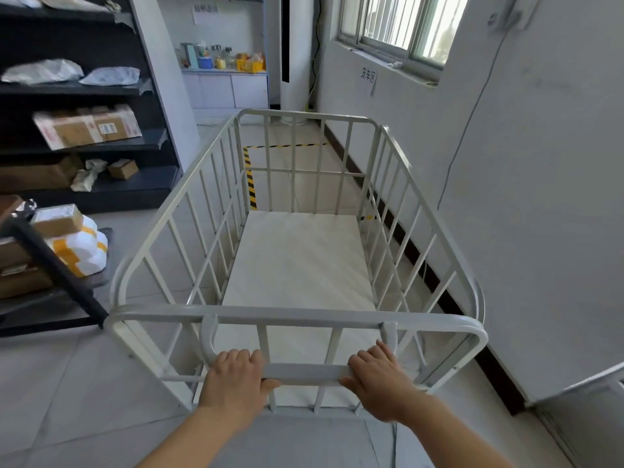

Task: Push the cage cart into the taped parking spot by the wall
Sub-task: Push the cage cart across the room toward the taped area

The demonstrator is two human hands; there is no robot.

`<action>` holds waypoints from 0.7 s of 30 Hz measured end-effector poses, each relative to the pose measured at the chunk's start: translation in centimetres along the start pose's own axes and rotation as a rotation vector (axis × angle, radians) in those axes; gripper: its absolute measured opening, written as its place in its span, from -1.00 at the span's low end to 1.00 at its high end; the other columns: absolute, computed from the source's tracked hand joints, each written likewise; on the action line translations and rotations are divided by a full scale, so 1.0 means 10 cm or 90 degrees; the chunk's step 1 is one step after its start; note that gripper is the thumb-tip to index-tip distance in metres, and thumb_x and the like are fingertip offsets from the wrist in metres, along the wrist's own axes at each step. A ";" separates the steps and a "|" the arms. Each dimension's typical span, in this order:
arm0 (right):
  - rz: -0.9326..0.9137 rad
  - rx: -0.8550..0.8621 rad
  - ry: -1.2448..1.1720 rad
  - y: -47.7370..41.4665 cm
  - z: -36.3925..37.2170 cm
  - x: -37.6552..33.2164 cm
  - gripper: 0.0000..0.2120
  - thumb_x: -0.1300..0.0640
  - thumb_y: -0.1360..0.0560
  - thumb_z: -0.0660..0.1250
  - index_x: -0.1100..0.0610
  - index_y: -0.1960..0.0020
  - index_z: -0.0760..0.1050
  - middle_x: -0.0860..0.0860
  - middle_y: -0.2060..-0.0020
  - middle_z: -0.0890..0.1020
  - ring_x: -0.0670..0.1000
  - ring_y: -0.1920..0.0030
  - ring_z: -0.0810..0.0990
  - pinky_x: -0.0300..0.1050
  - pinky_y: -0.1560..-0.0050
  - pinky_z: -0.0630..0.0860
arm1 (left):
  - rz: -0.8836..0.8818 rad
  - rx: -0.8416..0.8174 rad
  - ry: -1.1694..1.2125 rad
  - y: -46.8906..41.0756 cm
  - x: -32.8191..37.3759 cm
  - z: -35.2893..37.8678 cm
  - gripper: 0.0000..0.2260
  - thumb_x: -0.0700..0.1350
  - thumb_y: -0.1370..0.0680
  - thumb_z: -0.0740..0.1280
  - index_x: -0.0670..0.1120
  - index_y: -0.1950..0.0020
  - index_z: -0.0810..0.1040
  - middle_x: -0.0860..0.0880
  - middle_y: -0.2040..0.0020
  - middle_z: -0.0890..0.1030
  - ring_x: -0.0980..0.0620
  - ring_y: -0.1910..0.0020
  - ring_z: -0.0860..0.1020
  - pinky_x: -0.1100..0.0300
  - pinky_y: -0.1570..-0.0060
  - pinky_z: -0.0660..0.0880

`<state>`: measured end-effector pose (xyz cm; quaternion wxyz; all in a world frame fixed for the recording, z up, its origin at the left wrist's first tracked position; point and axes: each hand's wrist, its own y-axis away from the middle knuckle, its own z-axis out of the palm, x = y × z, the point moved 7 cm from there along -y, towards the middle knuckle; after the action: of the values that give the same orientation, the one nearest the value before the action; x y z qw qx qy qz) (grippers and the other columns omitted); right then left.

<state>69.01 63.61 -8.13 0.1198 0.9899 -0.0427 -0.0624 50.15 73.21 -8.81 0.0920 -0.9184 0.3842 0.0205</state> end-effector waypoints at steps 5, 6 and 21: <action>-0.014 0.030 -0.020 -0.11 -0.07 0.04 -0.09 -0.38 -0.22 -0.50 0.08 -0.04 0.41 -0.03 0.10 0.43 0.08 -0.08 0.38 0.01 -0.44 -0.01 | -0.002 0.014 -0.010 -0.13 -0.04 -0.02 -0.60 0.30 -0.28 0.35 -0.02 0.41 0.39 0.03 0.53 0.43 0.03 0.55 0.42 0.14 0.51 0.44; -0.016 0.038 -0.022 -0.14 -0.09 0.06 -0.08 -0.38 -0.22 -0.51 0.09 -0.04 0.42 0.00 0.07 0.48 0.09 -0.07 0.38 0.01 -0.42 0.03 | -0.002 0.020 -0.013 -0.16 -0.05 -0.02 -0.61 0.30 -0.30 0.29 -0.02 0.41 0.39 0.04 0.53 0.43 0.03 0.55 0.42 0.14 0.52 0.44; -0.060 0.068 -0.037 -0.90 -0.33 0.52 -0.08 -0.38 -0.20 -0.53 0.08 0.00 0.41 0.04 0.04 0.54 0.10 -0.04 0.38 0.00 -0.28 0.18 | -0.028 -0.011 -0.035 -1.01 -0.17 0.09 -0.53 0.28 -0.13 0.53 0.00 0.42 0.37 0.07 0.53 0.42 0.06 0.55 0.43 0.22 0.50 0.42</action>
<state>75.19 72.61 -7.70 0.0622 0.9936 -0.0028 -0.0946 56.15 81.50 -7.94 0.0953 -0.9266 0.3607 0.0472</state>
